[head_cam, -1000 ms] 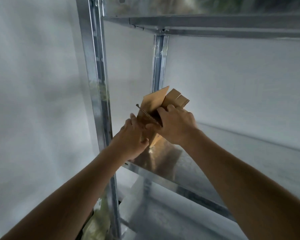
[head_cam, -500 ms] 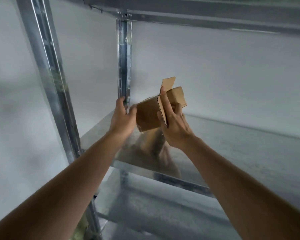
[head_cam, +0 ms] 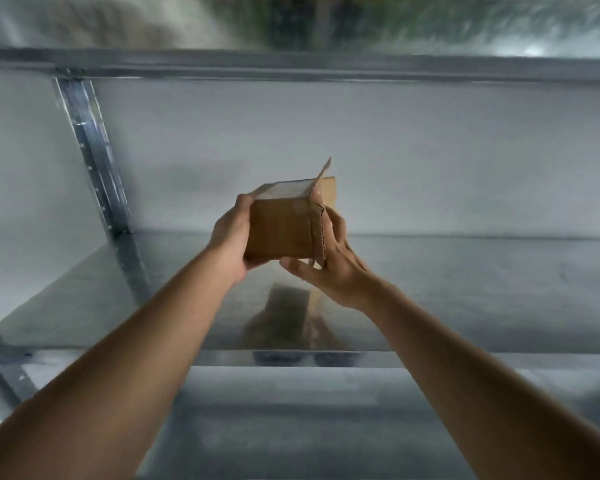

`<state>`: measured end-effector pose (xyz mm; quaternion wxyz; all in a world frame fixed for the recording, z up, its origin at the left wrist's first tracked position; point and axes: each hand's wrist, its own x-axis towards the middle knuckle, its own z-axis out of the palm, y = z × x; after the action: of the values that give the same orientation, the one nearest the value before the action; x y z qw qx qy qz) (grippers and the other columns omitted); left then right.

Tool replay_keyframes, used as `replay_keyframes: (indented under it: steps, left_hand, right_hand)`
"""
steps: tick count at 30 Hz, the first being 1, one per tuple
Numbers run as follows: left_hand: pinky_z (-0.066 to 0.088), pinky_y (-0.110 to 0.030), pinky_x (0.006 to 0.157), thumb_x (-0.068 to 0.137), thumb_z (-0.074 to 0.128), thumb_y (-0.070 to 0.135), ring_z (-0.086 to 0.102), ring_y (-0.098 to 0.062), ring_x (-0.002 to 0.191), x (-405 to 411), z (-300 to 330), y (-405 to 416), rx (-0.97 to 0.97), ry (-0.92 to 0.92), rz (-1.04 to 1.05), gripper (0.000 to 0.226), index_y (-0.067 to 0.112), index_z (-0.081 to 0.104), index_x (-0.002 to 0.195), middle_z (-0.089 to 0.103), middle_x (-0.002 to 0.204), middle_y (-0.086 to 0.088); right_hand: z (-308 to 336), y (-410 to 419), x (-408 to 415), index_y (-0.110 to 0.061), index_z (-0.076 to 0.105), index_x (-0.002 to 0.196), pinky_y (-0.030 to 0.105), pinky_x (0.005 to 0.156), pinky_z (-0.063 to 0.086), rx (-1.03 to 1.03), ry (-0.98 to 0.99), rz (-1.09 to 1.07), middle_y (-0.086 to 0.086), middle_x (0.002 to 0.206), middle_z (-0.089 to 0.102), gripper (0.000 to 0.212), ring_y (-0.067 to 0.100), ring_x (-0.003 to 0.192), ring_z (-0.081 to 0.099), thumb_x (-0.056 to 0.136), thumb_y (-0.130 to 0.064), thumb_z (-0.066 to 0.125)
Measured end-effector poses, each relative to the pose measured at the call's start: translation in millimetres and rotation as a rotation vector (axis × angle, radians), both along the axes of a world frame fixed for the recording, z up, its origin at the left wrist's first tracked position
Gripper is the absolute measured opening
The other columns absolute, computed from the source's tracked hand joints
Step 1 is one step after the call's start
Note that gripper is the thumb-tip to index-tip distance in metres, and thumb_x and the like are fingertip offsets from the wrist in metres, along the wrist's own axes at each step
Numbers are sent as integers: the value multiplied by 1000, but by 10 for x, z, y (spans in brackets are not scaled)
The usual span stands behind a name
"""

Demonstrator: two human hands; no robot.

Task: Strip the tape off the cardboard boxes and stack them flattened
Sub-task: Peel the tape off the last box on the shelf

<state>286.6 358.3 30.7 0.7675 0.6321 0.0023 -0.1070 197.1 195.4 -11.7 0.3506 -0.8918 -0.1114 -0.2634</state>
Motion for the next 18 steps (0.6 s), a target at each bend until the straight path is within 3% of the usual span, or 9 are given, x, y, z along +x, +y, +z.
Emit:
replay_keyframes:
  steps: [3,5,7,9,12,15,16,18]
  left_hand:
    - [64,-49,64,88,60,59,68,-31,99,-226,60,-489,66,-53,-15,33,31,67,103,71,109,-7]
    - [65,-48,67,86,65,57,71,-28,98,-398,45,-821,72,-126,-40,28,32,73,95,74,103,-3]
    - [66,-44,75,84,69,53,74,-21,96,-582,19,-1164,102,-257,-54,18,39,79,89,78,91,7]
    - [64,-40,84,80,70,54,73,-15,96,-747,8,-1484,178,-413,-53,24,43,79,99,78,93,11]
    - [58,-30,89,76,71,59,69,-7,106,-949,17,-1922,318,-636,-117,58,37,71,130,73,121,11]
    - [46,-4,80,81,78,53,59,13,97,-1110,15,-2309,455,-810,-204,62,32,66,137,62,119,18]
    - [42,-2,79,82,79,53,55,11,98,-1147,13,-2433,505,-845,-227,62,32,65,139,58,118,17]
    - [42,-13,89,82,79,53,54,-3,111,-1197,-17,-2673,595,-904,-297,64,34,62,141,54,123,10]
  right_hand:
    - [-34,-468,-328,-51,-6,159,52,121,33,58,-44,-40,-8,156,17,104,20,149,25,86,-72,64]
    - [-57,-754,-553,-39,8,159,52,115,43,154,-120,-36,-3,155,25,88,24,144,37,92,-66,59]
    - [-60,-1012,-770,-27,25,147,47,100,55,351,-212,-22,7,145,41,66,24,130,56,96,-56,55]
    - [-18,-1260,-958,-31,35,130,41,88,59,540,-295,-114,1,129,52,46,19,115,63,95,-55,51]
    - [50,-1676,-1161,-39,36,122,33,83,57,772,-276,-314,-11,119,53,36,6,106,61,93,-58,45]
    - [31,-2077,-1323,-34,37,125,29,74,52,823,-182,-481,-3,113,57,35,11,102,61,96,-51,46]
    - [13,-2195,-1368,-33,39,124,29,74,51,804,-158,-538,0,112,58,35,13,101,62,95,-50,47]
    - [-16,-2401,-1437,-30,44,118,33,78,48,741,-92,-647,2,115,60,31,18,103,61,92,-48,46]
